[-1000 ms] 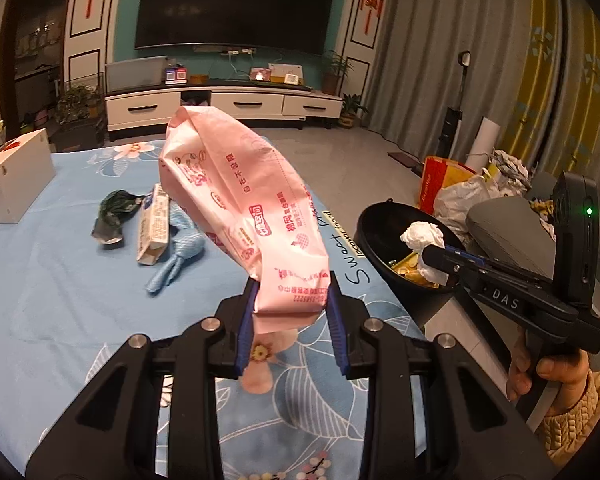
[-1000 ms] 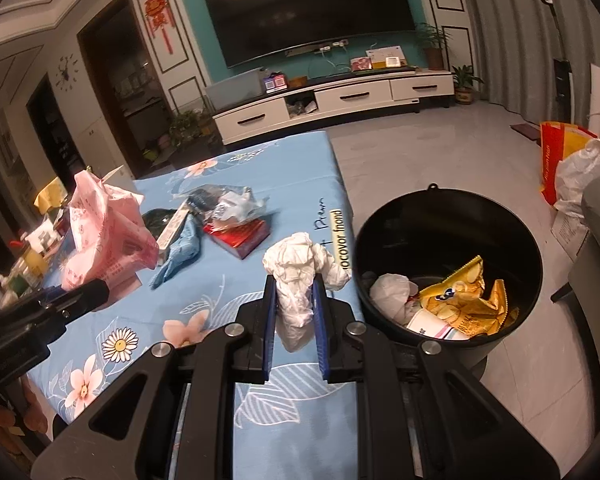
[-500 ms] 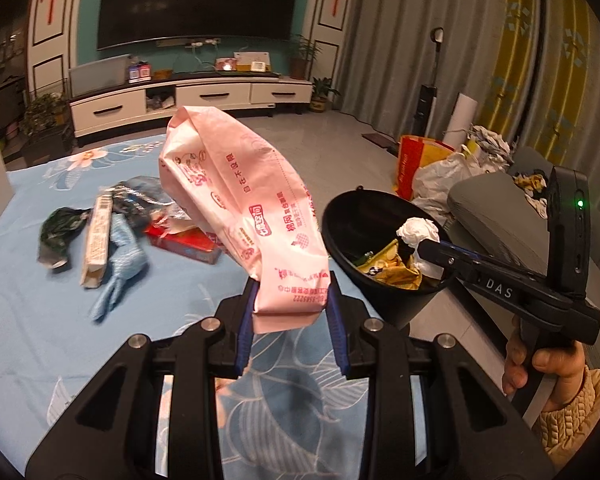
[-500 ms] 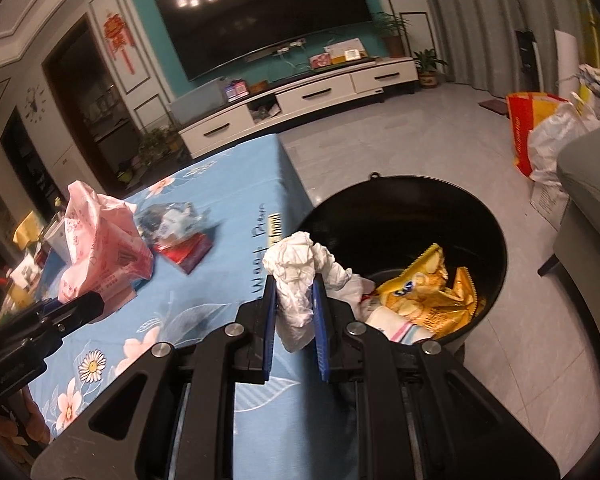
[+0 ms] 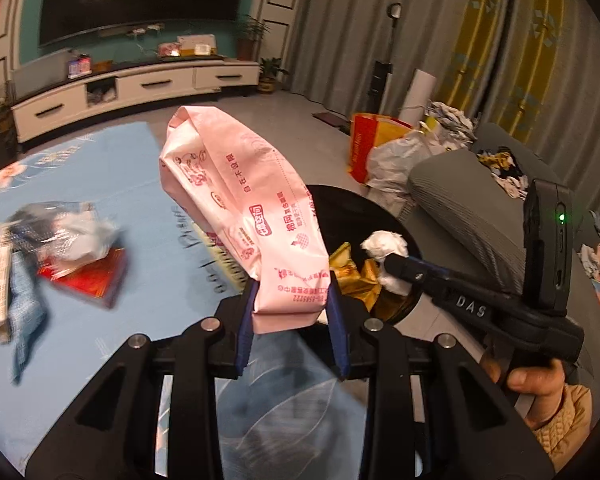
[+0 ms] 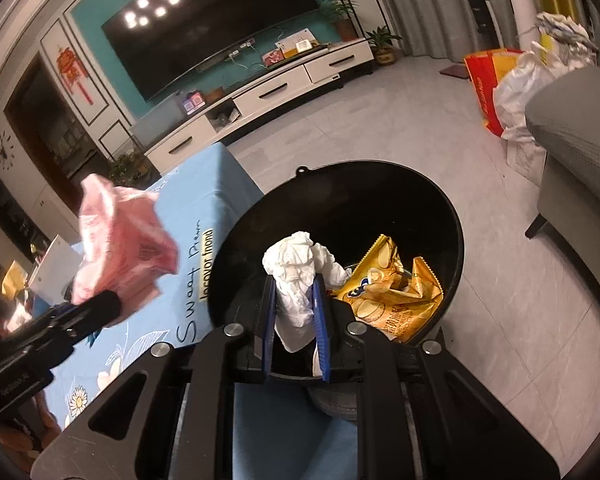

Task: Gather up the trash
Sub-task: 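Open both grippers to drop the tissue pack and tissue into the bin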

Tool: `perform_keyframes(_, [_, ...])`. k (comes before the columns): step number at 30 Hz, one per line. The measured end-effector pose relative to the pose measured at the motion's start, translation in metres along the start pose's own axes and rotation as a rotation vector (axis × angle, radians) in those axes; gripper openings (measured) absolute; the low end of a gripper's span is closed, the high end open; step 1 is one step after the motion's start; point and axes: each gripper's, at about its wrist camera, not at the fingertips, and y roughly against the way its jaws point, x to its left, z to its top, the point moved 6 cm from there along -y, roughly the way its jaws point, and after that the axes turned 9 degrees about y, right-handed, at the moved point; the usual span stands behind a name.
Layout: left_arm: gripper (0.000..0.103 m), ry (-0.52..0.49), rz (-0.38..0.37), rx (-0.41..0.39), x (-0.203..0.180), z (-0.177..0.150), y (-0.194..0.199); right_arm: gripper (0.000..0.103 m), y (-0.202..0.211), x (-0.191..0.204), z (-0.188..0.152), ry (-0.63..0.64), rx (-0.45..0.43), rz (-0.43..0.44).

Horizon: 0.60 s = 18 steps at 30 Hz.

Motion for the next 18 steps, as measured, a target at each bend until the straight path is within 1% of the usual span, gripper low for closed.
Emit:
perform_keyframes(4, [0.033,-0.004,-0.032,0.059,-0.009,0.001,-0.029,0.022,-0.007,-0.008,0.000,-0.021,0.006,-0.012])
perform_keyframes(6, [0.034,-0.016,-0.028,0.074,-0.012,0.002,-0.041,0.024,-0.012,-0.013,0.000,-0.037,0.009,-0.014])
perform_keyframes(8, [0.034,-0.036,-0.021,0.084,-0.016,0.004,-0.052,0.030,-0.016,-0.017,0.001,-0.050,0.015,-0.014])
perform_keyframes(9, [0.035,-0.042,-0.020,0.088,-0.018,0.005,-0.057,0.038,-0.018,-0.019,0.001,-0.057,0.016,-0.019])
perform_keyframes(10, [0.044,-0.047,-0.025,0.095,-0.019,0.005,-0.060,0.049,-0.019,-0.021,0.001,-0.066,0.017,-0.022])
perform_keyframes(11, [0.058,-0.047,-0.025,0.098,-0.020,0.005,-0.061,0.051,-0.019,-0.024,0.001,-0.084,0.016,-0.023])
perform_keyframes(15, [0.073,-0.045,-0.033,0.083,-0.018,0.006,-0.058,0.054,-0.012,-0.029,0.002,-0.103,-0.005,-0.027])
perform_keyframes(16, [0.080,-0.042,-0.027,0.079,-0.016,0.005,-0.055,0.054,-0.009,-0.029,0.002,-0.106,-0.007,-0.028])
perform_keyframes(18, [0.083,-0.032,-0.032,0.077,-0.012,0.001,-0.045,0.055,-0.006,-0.030,0.001,-0.110,-0.008,-0.023])
